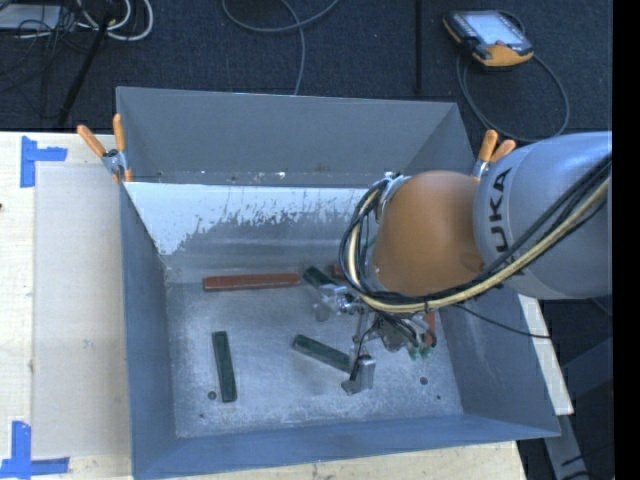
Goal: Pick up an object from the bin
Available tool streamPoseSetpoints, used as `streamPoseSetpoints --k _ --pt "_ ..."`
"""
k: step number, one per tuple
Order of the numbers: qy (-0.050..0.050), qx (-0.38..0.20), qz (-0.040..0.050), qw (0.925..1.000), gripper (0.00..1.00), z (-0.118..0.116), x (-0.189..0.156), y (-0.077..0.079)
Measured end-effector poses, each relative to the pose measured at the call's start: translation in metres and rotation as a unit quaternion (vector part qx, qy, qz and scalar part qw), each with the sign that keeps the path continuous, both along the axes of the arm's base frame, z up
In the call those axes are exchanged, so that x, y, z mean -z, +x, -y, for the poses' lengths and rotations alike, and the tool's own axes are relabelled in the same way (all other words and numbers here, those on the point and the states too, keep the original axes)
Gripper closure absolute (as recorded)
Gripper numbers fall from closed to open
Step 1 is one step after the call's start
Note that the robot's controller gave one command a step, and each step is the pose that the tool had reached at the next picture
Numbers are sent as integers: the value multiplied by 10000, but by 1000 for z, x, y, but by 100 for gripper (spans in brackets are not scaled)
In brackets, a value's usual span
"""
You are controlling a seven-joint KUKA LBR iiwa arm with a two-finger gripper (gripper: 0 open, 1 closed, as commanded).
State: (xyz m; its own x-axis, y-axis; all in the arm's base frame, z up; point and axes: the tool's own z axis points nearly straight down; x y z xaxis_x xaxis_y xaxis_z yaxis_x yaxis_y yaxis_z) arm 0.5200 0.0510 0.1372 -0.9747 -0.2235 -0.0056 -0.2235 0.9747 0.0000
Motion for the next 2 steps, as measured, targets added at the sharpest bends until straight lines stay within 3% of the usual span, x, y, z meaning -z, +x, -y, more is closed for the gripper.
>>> streamPoseSetpoints --k 1,2 --pt "-3 452 -38 9990 100 -31 68 17" --pt "-3 454 -38 9990 100 -31 68 17"
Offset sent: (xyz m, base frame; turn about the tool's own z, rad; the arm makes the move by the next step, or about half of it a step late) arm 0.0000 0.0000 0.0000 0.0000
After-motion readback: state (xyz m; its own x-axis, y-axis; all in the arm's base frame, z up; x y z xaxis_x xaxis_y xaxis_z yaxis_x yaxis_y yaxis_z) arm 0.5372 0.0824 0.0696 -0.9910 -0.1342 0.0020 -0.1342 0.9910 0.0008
